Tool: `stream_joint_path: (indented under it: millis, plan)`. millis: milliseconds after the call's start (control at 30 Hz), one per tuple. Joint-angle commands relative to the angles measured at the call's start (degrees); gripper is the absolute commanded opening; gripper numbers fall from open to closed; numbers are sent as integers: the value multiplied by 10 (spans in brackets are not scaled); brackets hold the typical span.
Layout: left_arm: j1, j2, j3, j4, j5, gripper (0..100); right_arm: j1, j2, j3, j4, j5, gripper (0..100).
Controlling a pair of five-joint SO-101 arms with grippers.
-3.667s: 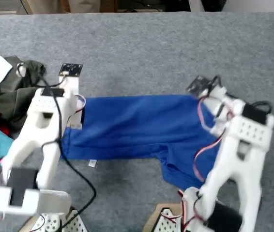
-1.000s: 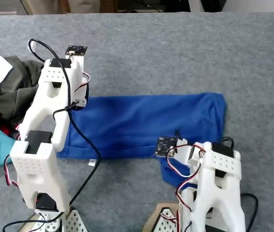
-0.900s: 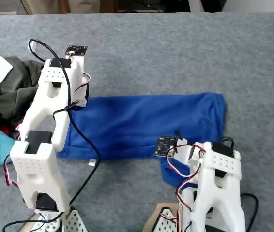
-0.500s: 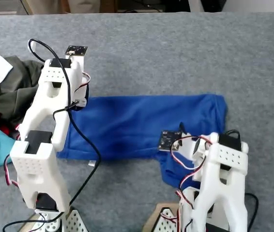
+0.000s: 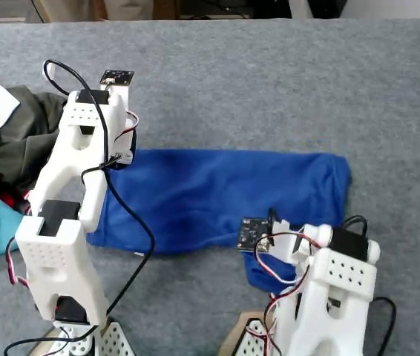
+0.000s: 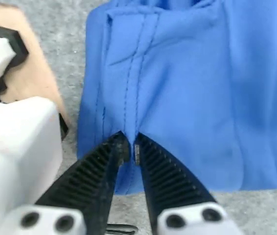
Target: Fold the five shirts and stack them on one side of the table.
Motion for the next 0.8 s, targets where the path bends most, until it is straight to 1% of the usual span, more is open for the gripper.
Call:
stream_joint_path:
  millis: [0, 100, 167, 233, 300, 367, 433, 600, 767]
  plan:
    - [-2, -2, -9, 3, 1, 19, 0, -8, 25, 3, 5, 157]
    - [-2, -2, -9, 3, 1, 19, 0, -8, 10, 4, 6, 207]
    - [-1, -4, -10, 3, 1, 19, 0, -9, -22, 22, 6, 198]
    - [0, -6, -14, 3, 7, 19, 0, -7, -65, 36, 2, 171]
    - [2, -7, -15, 1, 33, 19, 4, -6, -103, 23, -17, 118]
    - [2, -2, -15, 1, 51, 19, 3, 0, -121, -29, -38, 58]
    - [2, 0, -9, -2, 61, 19, 2, 27, -125, -90, -58, 20]
    - [-2, 12, -13, -22, 62, 19, 2, 183, -190, -185, -119, 17]
    - [0, 18, -11, -49, 76, 19, 5, 393, -337, -220, -209, 16]
